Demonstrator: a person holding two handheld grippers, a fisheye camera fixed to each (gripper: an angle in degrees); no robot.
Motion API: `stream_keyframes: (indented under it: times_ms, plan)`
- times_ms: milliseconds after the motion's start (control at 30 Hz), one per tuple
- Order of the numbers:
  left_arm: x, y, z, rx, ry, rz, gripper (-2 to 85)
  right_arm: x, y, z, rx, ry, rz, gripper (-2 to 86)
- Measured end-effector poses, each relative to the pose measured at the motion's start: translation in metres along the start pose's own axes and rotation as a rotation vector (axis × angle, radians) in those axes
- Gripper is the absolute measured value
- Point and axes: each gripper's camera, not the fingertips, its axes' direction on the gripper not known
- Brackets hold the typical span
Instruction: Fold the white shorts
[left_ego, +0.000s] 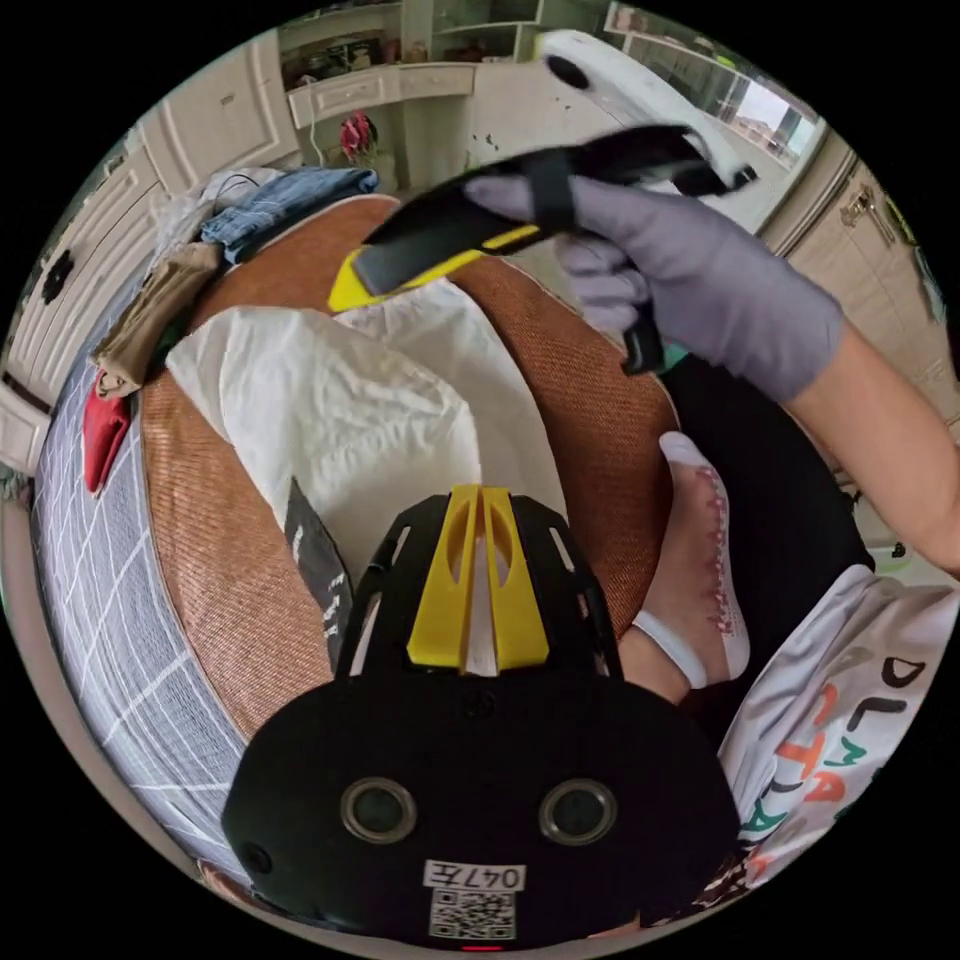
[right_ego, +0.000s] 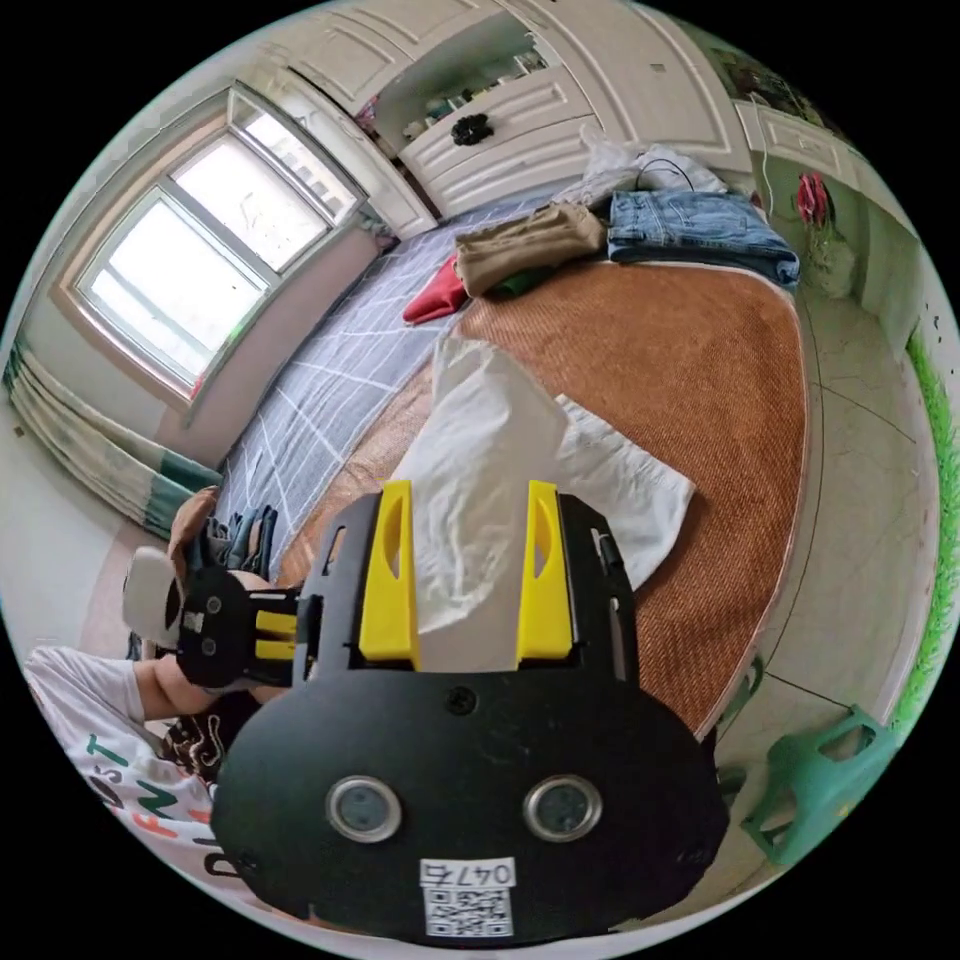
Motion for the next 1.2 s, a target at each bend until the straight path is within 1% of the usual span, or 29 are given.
stream_keyframes:
  times_ms: [33, 100, 167, 267, 333, 367, 433, 500, 567, 600, 700, 733, 800, 833, 900, 967, 1000, 1033, 1067, 1100, 1133, 1167, 1200]
  plan:
    - [0.008, -0.003, 0.006, -0.022, -0.007, -0.002, -1.0, 0.02, -0.003, 0.014, -0.062, 0.026, 0.035, 12.6]
    - [0.015, -0.004, 0.01, -0.05, -0.019, -0.005, -1.0, 0.053, 0.001, 0.03, -0.127, 0.022, 0.112, 12.6]
    - [0.013, 0.0, 0.003, -0.039, -0.021, -0.026, -1.0, 0.083, 0.013, 0.035, -0.128, 0.003, 0.194, 12.1]
    - [-0.009, 0.01, -0.018, 0.024, 0.045, -0.097, -1.0, 0.118, 0.035, 0.037, -0.099, -0.072, 0.268, 11.5]
    - [-0.039, 0.026, -0.049, 0.129, 0.145, -0.188, -1.0, 0.141, 0.05, 0.043, -0.102, -0.214, 0.319, 12.0]
    - [-0.048, 0.03, -0.058, 0.155, 0.168, -0.214, -1.0, 0.146, 0.054, 0.043, -0.103, -0.247, 0.335, 12.2]
    - [-0.088, 0.051, -0.092, 0.265, 0.224, -0.317, -1.0, 0.16, 0.071, 0.037, -0.051, -0.365, 0.376, 12.9]
    - [-0.115, 0.064, -0.108, 0.307, 0.256, -0.376, -1.0, 0.168, 0.086, 0.033, -0.015, -0.436, 0.418, 13.7]
    - [-0.133, 0.069, -0.112, 0.307, 0.291, -0.393, -1.0, 0.173, 0.098, 0.035, 0.0, -0.509, 0.453, 13.9]
    - [-0.139, 0.069, -0.112, 0.297, 0.303, -0.39, -1.0, 0.176, 0.103, 0.041, 0.007, -0.578, 0.473, 13.7]
    - [-0.139, 0.066, -0.11, 0.265, 0.297, -0.379, -1.0, 0.181, 0.098, 0.061, 0.026, -0.756, 0.504, 12.4]
    - [-0.137, 0.066, -0.111, 0.27, 0.29, -0.38, -1.0, 0.182, 0.091, 0.067, 0.022, -0.777, 0.509, 11.2]
    - [-0.134, 0.066, -0.114, 0.289, 0.274, -0.386, -1.0, 0.186, 0.079, 0.069, 0.036, -0.719, 0.521, 6.8]
    - [-0.133, 0.066, -0.117, 0.299, 0.254, -0.388, -1.0, 0.19, 0.072, 0.063, 0.071, -0.667, 0.532, 4.2]
    - [-0.131, 0.064, -0.119, 0.295, 0.215, -0.382, -1.0, 0.193, 0.056, 0.05, 0.114, -0.623, 0.51, 1.1]
    - [-0.126, 0.061, -0.116, 0.287, 0.179, -0.385, -0.9, 0.184, 0.037, 0.029, 0.115, -0.565, 0.417, -0.4]
    - [-0.122, 0.054, -0.109, 0.278, 0.186, -0.391, -0.9, 0.172, 0.027, 0.009, 0.118, -0.488, 0.324, -0.8]
    - [-0.115, 0.042, -0.096, 0.261, 0.233, -0.387, -0.8, 0.161, 0.02, -0.009, 0.103, -0.387, 0.242, -1.0]
    - [-0.11, 0.034, -0.088, 0.246, 0.261, -0.382, -0.7, 0.157, 0.018, -0.017, 0.094, -0.335, 0.21, -1.1]
    - [-0.096, 0.015, -0.068, 0.208, 0.301, -0.361, -0.4, 0.153, 0.017, -0.03, 0.073, -0.242, 0.168, -1.1]
    - [-0.081, -0.003, -0.046, 0.161, 0.327, -0.337, 0.2, 0.154, 0.019, -0.038, 0.053, -0.17, 0.157, -1.1]
    - [-0.075, -0.01, -0.035, 0.14, 0.349, -0.33, 0.6, 0.157, 0.021, -0.042, 0.042, -0.142, 0.163, -1.1]
    - [-0.066, -0.02, -0.012, 0.108, 0.416, -0.321, 1.3, 0.165, 0.026, -0.046, 0.016, -0.096, 0.188, -1.1]
